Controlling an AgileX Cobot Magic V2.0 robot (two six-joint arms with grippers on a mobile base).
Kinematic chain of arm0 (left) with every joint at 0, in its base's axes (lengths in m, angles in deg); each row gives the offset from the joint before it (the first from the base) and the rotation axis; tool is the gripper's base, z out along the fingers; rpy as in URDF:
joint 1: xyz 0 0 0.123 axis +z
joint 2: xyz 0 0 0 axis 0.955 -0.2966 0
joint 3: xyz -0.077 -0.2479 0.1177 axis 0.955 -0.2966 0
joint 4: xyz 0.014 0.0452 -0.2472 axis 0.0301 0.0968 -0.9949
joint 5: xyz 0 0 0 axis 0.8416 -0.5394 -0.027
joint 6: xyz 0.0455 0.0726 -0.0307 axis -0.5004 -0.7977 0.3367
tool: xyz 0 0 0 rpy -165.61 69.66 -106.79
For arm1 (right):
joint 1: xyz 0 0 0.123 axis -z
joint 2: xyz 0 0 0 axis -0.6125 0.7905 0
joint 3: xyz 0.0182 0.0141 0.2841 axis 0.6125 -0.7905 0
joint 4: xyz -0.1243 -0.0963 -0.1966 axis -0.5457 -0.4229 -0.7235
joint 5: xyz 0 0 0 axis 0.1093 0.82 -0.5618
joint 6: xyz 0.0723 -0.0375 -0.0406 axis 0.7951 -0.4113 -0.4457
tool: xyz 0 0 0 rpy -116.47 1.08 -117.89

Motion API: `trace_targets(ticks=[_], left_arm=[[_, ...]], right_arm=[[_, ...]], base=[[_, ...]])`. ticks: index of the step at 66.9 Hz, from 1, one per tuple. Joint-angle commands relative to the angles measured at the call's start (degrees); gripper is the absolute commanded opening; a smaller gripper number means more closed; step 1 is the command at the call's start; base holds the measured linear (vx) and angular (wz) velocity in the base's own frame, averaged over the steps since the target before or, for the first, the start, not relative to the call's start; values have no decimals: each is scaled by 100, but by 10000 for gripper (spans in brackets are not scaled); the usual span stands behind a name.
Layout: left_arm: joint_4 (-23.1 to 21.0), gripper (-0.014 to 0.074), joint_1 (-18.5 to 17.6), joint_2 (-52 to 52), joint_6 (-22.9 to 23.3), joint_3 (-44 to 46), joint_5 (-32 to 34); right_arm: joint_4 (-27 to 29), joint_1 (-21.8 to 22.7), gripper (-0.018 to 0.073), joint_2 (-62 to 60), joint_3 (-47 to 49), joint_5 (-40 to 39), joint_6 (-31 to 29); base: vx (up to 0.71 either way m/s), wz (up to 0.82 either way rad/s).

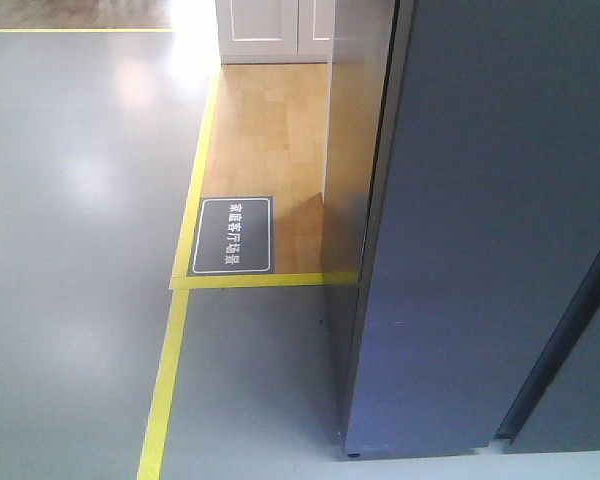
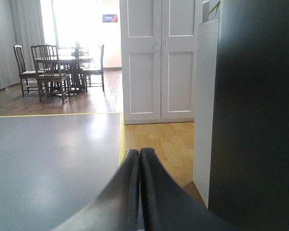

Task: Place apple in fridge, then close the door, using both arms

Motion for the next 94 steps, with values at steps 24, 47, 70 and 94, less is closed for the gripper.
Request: trace_targets(ticks=[24,47,70,94], left_arm=[[-32,-6,0,84,17,98,401],[-32,-6,0,84,17,98,401],[-32,-6,0,84,17,98,401],[-32,-6,0,84,12,98,402]], right_arm=[[-23,-1,-3,57,132,-281,-17],[-231,5,-3,-85,60,-962,-46],[62,18,-3,-1145,-1890,-5189,1],[147,18,-3,-1881,-3681,-7556,1]], base=[[0,0],[0,0],[0,0],[0,0]])
